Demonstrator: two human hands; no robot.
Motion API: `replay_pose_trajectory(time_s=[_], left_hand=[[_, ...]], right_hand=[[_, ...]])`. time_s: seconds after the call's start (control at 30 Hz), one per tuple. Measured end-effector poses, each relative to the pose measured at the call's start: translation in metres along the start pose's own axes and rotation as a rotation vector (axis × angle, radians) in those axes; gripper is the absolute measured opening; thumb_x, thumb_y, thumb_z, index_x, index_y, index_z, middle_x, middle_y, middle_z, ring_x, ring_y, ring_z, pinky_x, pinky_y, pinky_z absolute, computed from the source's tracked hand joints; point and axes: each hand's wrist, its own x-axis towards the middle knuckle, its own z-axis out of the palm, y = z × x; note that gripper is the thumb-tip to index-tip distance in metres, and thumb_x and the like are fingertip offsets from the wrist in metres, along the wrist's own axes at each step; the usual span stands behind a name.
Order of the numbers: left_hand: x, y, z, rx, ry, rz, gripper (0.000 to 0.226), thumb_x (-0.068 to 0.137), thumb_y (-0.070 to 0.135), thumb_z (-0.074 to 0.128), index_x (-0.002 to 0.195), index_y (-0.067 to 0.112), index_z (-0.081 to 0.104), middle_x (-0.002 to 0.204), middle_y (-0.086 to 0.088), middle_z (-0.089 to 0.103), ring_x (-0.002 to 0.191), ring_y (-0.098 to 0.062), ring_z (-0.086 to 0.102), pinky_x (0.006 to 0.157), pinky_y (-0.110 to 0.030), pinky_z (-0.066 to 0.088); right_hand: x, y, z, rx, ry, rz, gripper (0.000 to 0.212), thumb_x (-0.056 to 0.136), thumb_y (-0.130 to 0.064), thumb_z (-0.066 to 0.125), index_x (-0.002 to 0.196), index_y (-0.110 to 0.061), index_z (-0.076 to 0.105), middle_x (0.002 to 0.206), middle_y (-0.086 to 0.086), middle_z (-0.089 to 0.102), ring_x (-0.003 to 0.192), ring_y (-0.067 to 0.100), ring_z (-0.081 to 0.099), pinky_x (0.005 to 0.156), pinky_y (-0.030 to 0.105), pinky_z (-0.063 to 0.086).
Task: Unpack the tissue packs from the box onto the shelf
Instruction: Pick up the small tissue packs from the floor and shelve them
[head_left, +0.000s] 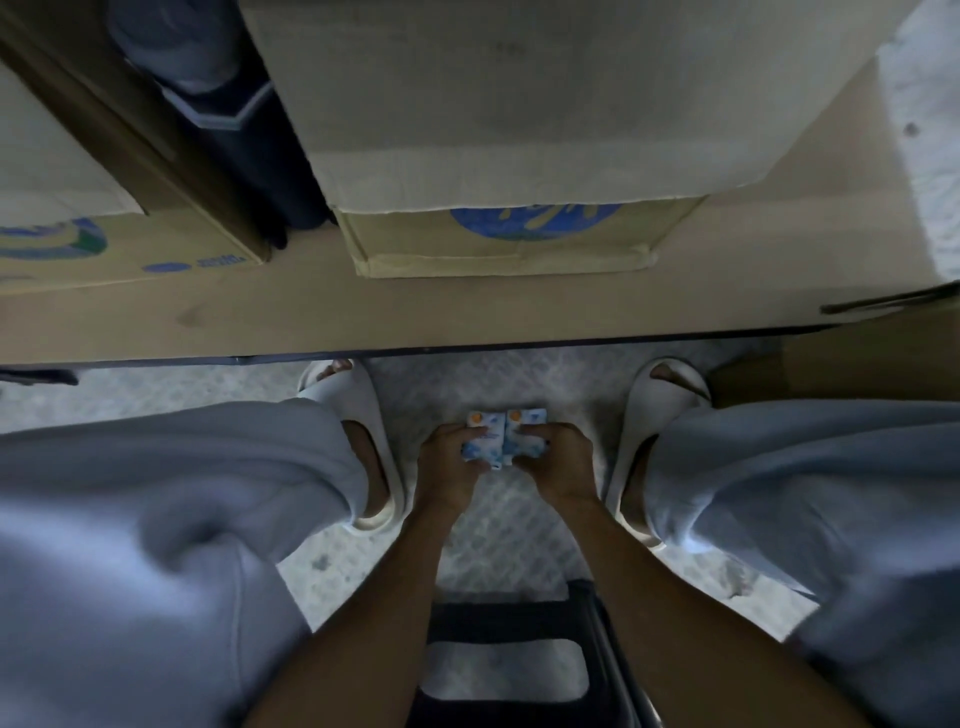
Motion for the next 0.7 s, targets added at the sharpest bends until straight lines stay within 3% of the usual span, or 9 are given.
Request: replay_pose_trajectory(time_s=[0.07,0.13,0.23,0.33,0.47,0.53,0.63,0.7], left_hand=[[-0.001,0.002,-0.004,-0.047,0.0,0.018,0.045,0.062,-0.015,0.077,0.105,-0.001,0.069,0.109,-0.016,0.066,0.091,-0.027,0.067,0.068,-0.025,0.057],[-0.004,0.008,-0.012,-0.1,0.009,0.022,0.043,0.066,-0.019,0.072,0.106,-0.003,0.067,0.111,-0.022,0.065,0.087,-0.025,0.066,0.066,-0.025,0.057],[-0.013,0.021,-0.026,-0.111,-0.017,0.074,0.046,0.068,-0.012,0.074,0.107,0.012,0.07,0.118,-0.015,0.065,0.096,-0.025,0.067,0.079,-0.04,0.058],[-0.03,0.042,-0.043,-0.127,0.013,0.131,0.045,0.066,-0.003,0.079,0.108,0.011,0.07,0.117,-0.014,0.066,0.099,-0.025,0.067,0.081,-0.045,0.058],[-0.058,0.085,-0.072,-0.128,0.135,0.237,0.048,0.059,0.003,0.083,0.103,0.016,0.073,0.113,-0.002,0.065,0.101,-0.019,0.065,0.088,-0.038,0.055],[-0.072,0.107,-0.085,-0.138,0.158,0.285,0.045,0.062,0.002,0.082,0.103,0.02,0.073,0.114,0.001,0.064,0.103,-0.018,0.065,0.09,-0.035,0.054],[-0.091,0.137,-0.109,-0.06,0.269,0.395,0.047,0.063,-0.001,0.081,0.104,0.021,0.073,0.109,0.004,0.064,0.1,-0.011,0.063,0.088,-0.011,0.046],[-0.104,0.155,-0.125,-0.029,0.314,0.464,0.048,0.064,0.002,0.081,0.106,0.025,0.072,0.11,0.005,0.062,0.101,-0.01,0.062,0.089,-0.011,0.045]], right_hand=[[-0.006,-0.007,-0.009,0.024,-0.02,-0.014,0.029,0.071,-0.01,0.077,0.1,-0.01,0.074,0.103,0.012,0.07,0.099,0.026,0.064,0.086,0.023,0.044],[-0.016,-0.018,-0.018,0.034,-0.029,-0.011,0.03,0.071,-0.009,0.076,0.101,-0.012,0.073,0.106,0.012,0.069,0.102,0.024,0.062,0.088,0.021,0.042],[-0.024,-0.027,-0.025,0.157,0.039,-0.043,0.037,0.061,-0.013,0.081,0.097,-0.009,0.073,0.104,0.014,0.069,0.095,0.027,0.067,0.091,0.04,0.053],[-0.045,-0.054,-0.046,0.137,0.061,-0.111,0.034,0.068,-0.006,0.08,0.101,-0.006,0.072,0.108,0.012,0.069,0.098,0.022,0.066,0.092,0.029,0.051],[-0.071,-0.079,-0.074,0.194,0.135,-0.242,0.033,0.068,0.006,0.076,0.101,0.001,0.072,0.107,0.015,0.069,0.086,-0.003,0.061,0.071,-0.005,0.037],[-0.081,-0.092,-0.084,0.232,0.182,-0.308,0.039,0.065,0.008,0.077,0.103,0.001,0.071,0.109,0.014,0.066,0.087,-0.004,0.059,0.069,-0.007,0.035],[-0.1,-0.118,-0.099,0.219,0.23,-0.386,0.043,0.064,-0.002,0.079,0.106,-0.01,0.072,0.113,0.004,0.063,0.098,0.011,0.062,0.084,0.003,0.041],[-0.111,-0.135,-0.11,0.216,0.259,-0.442,0.044,0.066,-0.006,0.079,0.108,-0.014,0.072,0.118,0.001,0.06,0.102,0.011,0.061,0.085,0.003,0.04]])
